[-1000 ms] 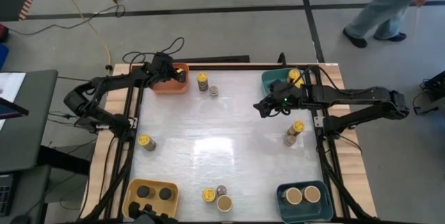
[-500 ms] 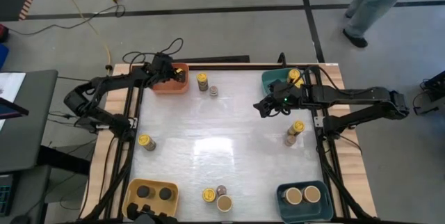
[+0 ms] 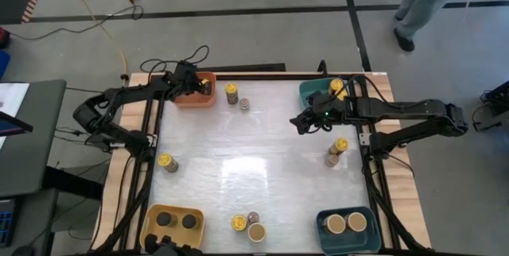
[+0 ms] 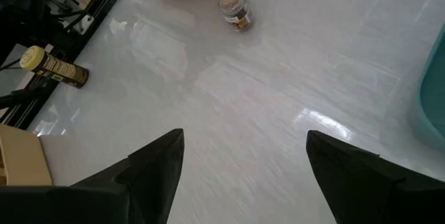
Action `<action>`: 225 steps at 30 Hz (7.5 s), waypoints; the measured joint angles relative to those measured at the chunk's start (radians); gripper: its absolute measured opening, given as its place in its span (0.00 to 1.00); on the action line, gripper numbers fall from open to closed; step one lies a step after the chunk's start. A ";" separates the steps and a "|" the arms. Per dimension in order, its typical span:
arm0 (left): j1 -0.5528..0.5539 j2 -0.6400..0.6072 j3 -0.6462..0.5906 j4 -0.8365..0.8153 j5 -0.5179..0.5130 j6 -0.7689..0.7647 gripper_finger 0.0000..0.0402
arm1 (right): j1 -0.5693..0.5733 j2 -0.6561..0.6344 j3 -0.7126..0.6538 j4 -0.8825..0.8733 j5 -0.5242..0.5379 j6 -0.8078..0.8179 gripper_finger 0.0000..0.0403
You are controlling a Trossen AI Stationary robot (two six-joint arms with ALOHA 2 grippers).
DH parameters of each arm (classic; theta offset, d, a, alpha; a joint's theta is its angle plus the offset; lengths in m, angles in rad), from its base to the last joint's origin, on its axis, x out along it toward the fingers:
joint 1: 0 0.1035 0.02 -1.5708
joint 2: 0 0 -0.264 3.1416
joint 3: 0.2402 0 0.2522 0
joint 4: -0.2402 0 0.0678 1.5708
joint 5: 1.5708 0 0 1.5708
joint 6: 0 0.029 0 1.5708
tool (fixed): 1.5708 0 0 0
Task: Sort spices by type
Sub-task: Put the center brown small seasoning bottle into the orange bin, then put the top brown small seasoning bottle into the orange bin
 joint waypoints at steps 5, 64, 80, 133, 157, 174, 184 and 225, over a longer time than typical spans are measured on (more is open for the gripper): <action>0.000 0.000 0.000 0.000 0.000 -0.008 0.48 | 0.000 0.000 0.000 0.000 0.000 0.000 0.82; -0.001 0.000 0.001 0.002 -0.022 -0.025 0.61 | 0.000 0.000 0.000 -0.009 -0.001 -0.003 0.82; -0.001 -0.085 0.054 0.020 0.007 -0.029 0.62 | 0.000 0.000 0.000 -0.008 -0.001 -0.006 0.82; -0.365 0.672 1.378 -1.137 0.448 1.247 0.60 | 0.000 0.000 0.000 -0.007 -0.003 -0.028 0.82; -0.359 0.800 1.253 -1.130 0.300 1.172 0.60 | 0.000 0.000 0.000 -0.007 -0.001 -0.013 0.82; -0.361 0.803 1.195 -1.049 0.245 1.150 0.60 | 0.000 0.000 0.000 -0.007 0.000 0.006 0.82; -0.365 0.800 1.196 -1.031 0.245 1.142 0.60 | 0.000 0.000 0.000 -0.007 0.000 0.005 0.82; -0.316 0.740 1.626 -1.363 0.161 1.051 0.43 | 0.000 0.000 0.000 -0.008 0.000 -0.019 0.82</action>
